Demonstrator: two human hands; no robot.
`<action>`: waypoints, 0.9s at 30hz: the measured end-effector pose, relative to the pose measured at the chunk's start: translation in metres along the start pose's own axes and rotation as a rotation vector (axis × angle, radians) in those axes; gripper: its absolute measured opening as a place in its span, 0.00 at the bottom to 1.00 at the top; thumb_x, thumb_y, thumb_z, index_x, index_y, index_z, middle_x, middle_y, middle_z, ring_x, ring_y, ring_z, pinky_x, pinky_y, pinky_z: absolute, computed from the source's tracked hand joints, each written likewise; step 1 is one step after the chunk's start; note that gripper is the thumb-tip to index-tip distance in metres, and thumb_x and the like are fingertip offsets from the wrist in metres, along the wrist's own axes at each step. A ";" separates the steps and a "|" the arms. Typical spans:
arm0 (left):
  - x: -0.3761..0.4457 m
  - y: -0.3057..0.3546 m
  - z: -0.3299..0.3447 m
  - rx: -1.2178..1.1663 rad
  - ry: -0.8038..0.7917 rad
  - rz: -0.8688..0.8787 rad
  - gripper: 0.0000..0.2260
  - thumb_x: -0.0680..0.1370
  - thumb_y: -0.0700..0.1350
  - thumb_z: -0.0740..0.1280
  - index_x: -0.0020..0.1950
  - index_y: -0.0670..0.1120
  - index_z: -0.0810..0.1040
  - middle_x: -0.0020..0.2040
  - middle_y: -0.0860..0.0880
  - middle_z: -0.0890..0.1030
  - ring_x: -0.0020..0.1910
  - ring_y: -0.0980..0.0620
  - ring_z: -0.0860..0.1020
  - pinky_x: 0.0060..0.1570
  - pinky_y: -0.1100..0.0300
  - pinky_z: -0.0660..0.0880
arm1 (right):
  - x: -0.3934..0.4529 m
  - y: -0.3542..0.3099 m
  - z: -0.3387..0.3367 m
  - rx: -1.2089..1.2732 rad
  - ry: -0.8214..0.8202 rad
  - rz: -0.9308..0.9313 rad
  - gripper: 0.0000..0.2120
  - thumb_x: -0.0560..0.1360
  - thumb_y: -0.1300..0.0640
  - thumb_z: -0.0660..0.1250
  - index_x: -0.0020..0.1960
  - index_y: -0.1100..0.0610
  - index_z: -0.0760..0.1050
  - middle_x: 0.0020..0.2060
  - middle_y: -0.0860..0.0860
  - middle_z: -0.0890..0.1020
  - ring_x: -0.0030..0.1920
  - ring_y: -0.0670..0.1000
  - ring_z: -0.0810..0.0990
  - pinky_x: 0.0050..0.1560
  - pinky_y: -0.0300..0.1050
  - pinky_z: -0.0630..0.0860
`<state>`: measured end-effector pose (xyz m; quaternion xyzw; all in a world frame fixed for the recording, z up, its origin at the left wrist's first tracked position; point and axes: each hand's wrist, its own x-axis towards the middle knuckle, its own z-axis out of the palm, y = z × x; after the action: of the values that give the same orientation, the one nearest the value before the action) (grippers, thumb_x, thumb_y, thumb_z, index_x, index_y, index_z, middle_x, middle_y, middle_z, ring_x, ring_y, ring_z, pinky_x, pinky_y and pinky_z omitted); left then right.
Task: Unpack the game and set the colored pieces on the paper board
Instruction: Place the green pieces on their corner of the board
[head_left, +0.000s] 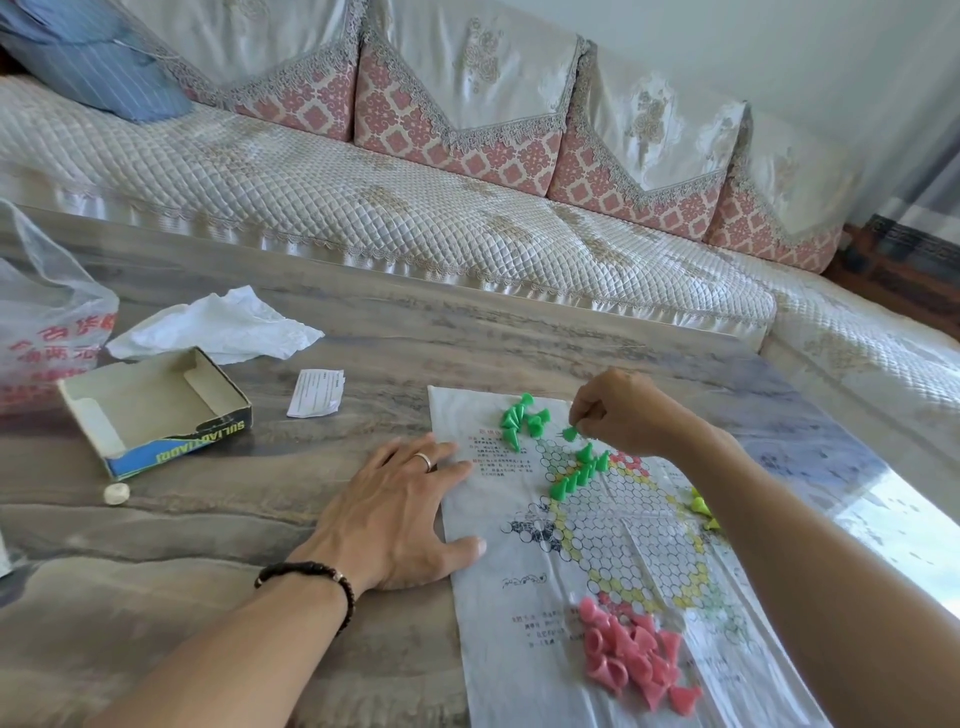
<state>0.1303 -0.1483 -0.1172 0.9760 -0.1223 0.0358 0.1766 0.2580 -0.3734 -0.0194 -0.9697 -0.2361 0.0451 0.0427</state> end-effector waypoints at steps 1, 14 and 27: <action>0.000 0.000 0.000 0.000 -0.002 0.001 0.39 0.69 0.71 0.56 0.77 0.56 0.56 0.78 0.55 0.53 0.76 0.57 0.46 0.75 0.55 0.41 | 0.000 0.001 0.002 -0.010 -0.007 -0.013 0.07 0.75 0.64 0.66 0.47 0.56 0.82 0.40 0.46 0.84 0.40 0.45 0.82 0.46 0.40 0.81; 0.000 0.001 -0.001 0.001 -0.007 0.002 0.39 0.68 0.71 0.54 0.76 0.57 0.57 0.78 0.55 0.54 0.77 0.56 0.47 0.75 0.55 0.42 | -0.005 0.007 0.018 -0.019 -0.027 0.009 0.08 0.72 0.64 0.70 0.44 0.53 0.85 0.40 0.44 0.85 0.42 0.43 0.81 0.51 0.45 0.80; -0.001 0.000 -0.002 0.000 -0.027 -0.015 0.40 0.68 0.70 0.55 0.77 0.56 0.56 0.78 0.55 0.53 0.76 0.57 0.46 0.75 0.54 0.42 | 0.026 -0.019 0.029 -0.071 0.126 0.115 0.12 0.75 0.46 0.67 0.47 0.55 0.79 0.41 0.49 0.83 0.41 0.50 0.82 0.41 0.45 0.79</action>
<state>0.1291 -0.1478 -0.1152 0.9773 -0.1173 0.0216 0.1753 0.2689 -0.3424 -0.0481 -0.9835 -0.1784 -0.0218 0.0205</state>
